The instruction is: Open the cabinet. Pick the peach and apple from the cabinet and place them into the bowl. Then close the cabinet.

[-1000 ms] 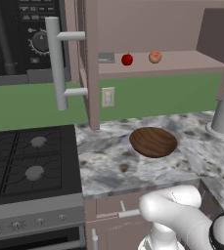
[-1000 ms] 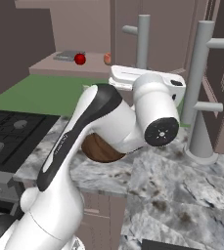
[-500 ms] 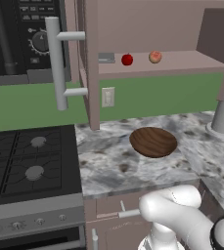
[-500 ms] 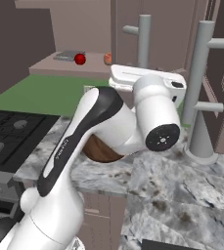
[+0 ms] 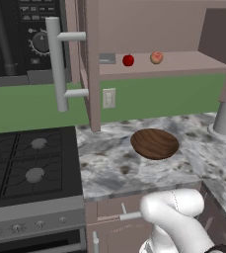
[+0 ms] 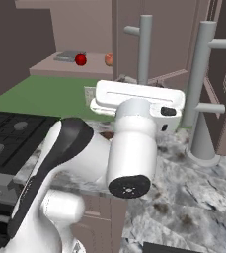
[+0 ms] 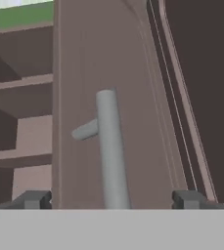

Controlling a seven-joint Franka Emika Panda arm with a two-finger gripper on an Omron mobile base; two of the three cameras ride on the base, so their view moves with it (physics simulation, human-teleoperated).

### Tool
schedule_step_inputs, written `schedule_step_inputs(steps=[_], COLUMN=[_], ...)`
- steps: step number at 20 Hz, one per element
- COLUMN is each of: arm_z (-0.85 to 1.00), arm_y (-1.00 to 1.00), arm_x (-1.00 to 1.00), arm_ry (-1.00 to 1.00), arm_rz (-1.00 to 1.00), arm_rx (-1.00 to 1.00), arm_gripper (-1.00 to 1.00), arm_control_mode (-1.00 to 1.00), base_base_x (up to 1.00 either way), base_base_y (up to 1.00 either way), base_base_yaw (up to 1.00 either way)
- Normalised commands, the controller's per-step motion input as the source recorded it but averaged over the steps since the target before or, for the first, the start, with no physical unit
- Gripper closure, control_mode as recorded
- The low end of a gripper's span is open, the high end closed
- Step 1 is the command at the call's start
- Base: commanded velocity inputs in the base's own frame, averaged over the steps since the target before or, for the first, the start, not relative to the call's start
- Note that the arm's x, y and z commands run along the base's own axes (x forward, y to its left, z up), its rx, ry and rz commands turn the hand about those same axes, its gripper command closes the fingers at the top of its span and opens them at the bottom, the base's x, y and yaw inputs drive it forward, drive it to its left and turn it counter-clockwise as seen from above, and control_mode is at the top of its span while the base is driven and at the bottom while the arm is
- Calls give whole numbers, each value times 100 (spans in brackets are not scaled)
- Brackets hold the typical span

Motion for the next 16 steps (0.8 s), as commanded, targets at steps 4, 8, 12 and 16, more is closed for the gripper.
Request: schedule_step_inputs(steps=[4, 8, 12, 16], arm_z=[5, 0, 0, -25], arm_y=[2, 2, 72, 100], arm_x=[-84, -89, -72, -31], arm_ry=[-18, -6, 0, 0], arm_rz=[-38, -46, -33, -19], arm_rx=[-4, -10, -27, -43], arm_gripper=[-100, -100, -100, -100], arm_control_mode=[-100, -100, -100, -100], base_base_x=[0, 0, 0, 0], base_base_y=[0, 0, 0, 0], base_base_yaw=[0, 0, 0, 0])
